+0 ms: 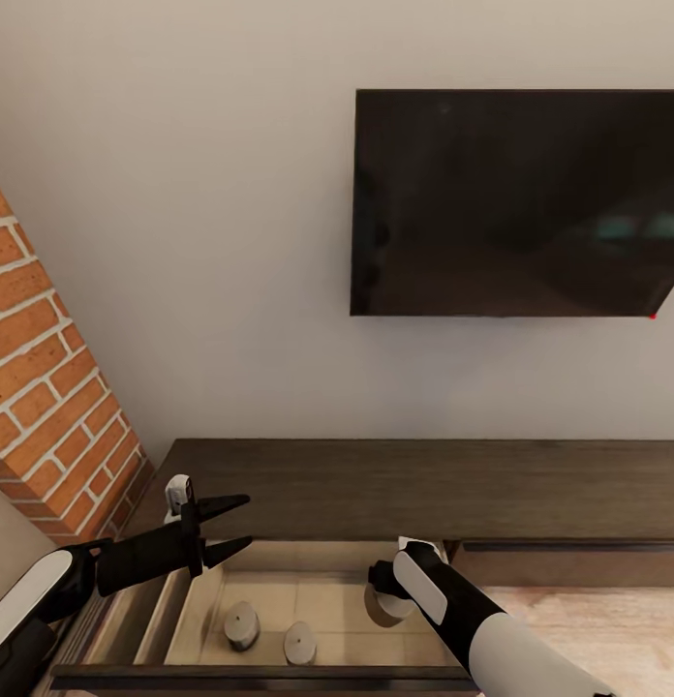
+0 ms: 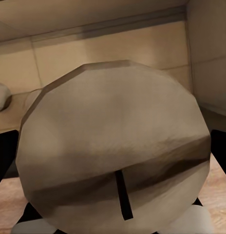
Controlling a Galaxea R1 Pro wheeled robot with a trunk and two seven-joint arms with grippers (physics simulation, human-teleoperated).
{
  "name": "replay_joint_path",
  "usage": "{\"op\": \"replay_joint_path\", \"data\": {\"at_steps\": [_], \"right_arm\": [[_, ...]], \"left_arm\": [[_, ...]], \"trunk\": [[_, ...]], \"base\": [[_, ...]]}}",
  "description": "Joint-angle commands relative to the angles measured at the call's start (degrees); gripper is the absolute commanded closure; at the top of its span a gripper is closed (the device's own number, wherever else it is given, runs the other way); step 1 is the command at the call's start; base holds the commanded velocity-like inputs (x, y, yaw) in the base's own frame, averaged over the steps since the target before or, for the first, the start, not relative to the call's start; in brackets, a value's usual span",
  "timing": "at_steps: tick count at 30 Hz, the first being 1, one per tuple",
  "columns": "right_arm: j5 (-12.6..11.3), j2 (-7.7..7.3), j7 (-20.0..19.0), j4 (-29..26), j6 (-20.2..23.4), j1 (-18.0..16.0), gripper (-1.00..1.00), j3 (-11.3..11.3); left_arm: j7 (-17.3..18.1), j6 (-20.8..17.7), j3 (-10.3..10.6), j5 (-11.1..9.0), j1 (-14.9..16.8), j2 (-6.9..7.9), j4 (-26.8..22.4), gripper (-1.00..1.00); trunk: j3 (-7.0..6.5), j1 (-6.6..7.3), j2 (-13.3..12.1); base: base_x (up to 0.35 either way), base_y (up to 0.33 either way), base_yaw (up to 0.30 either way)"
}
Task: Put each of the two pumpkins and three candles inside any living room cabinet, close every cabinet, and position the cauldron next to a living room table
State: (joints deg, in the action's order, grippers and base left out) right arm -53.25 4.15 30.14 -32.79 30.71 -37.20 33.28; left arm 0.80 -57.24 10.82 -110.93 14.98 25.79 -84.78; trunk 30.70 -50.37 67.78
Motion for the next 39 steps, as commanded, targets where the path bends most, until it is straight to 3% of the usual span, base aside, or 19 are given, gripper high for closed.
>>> {"op": "replay_joint_path", "data": {"at_steps": [1, 31, 39], "right_arm": [[-0.5, -0.06, 0.5, -0.1, 0.0, 0.0, 1.00, 0.3], [-0.4, -0.02, 0.6, -0.2, 0.0, -0.1, 1.00, 0.3], [0.3, 0.19, 3.1, -0.2, 0.0, -0.1, 1.00, 0.5]], "left_arm": [[0.1, -0.1, 0.1, -0.1, 0.0, 0.05, 0.0, -1.00], [0.1, 0.0, 0.6, 0.0, 0.0, 0.01, 0.0, -1.00], [0.1, 0.0, 0.7, 0.0, 0.0, -0.03, 0.0, -1.00]], "trunk": [[0.24, -0.23, 0.5], [5.46, -6.82, 12.5], [6.90, -8.57, 15.7]], "base": [[0.000, 0.000, -0.001], [0.000, 0.000, -0.020], [0.000, 0.000, 0.000]]}}
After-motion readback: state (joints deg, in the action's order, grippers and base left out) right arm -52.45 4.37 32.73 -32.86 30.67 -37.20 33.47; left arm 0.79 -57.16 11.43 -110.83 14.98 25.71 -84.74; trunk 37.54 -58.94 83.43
